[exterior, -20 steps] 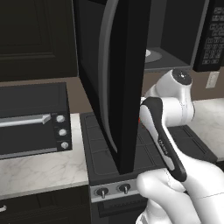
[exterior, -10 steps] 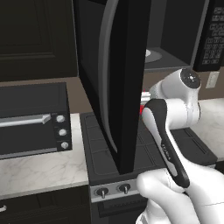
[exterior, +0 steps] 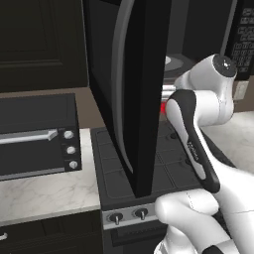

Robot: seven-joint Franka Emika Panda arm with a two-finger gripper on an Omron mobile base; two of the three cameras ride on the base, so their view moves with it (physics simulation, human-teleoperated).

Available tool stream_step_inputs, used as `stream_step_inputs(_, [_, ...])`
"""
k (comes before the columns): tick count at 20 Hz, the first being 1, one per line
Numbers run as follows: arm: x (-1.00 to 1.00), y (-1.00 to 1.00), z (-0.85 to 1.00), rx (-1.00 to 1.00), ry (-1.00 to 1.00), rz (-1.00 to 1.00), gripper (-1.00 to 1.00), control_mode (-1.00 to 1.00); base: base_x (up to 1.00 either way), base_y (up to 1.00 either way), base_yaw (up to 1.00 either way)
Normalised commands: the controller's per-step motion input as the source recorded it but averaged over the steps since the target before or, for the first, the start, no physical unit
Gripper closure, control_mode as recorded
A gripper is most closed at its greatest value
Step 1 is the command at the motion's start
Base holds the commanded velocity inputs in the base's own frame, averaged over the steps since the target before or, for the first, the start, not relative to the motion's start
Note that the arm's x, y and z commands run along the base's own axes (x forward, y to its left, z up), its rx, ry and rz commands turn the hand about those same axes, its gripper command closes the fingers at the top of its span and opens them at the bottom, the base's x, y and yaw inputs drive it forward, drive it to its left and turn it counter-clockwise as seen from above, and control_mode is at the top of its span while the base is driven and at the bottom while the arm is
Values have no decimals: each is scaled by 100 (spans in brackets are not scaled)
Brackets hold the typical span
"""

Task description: Transport the fish from the fridge to the microwave and turn on the microwave.

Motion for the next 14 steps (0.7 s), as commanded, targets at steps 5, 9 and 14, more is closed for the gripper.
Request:
stream_step_inputs(5, [22,-10,51,0,0,3,100,-100,0,0,0])
stream_step_inputs(9, [27,-17,40,-1,0,7,100,-100,0,0,0])
stream_step_inputs(14, [35,-17,20,-8,0,0,100,-100,0,0,0])
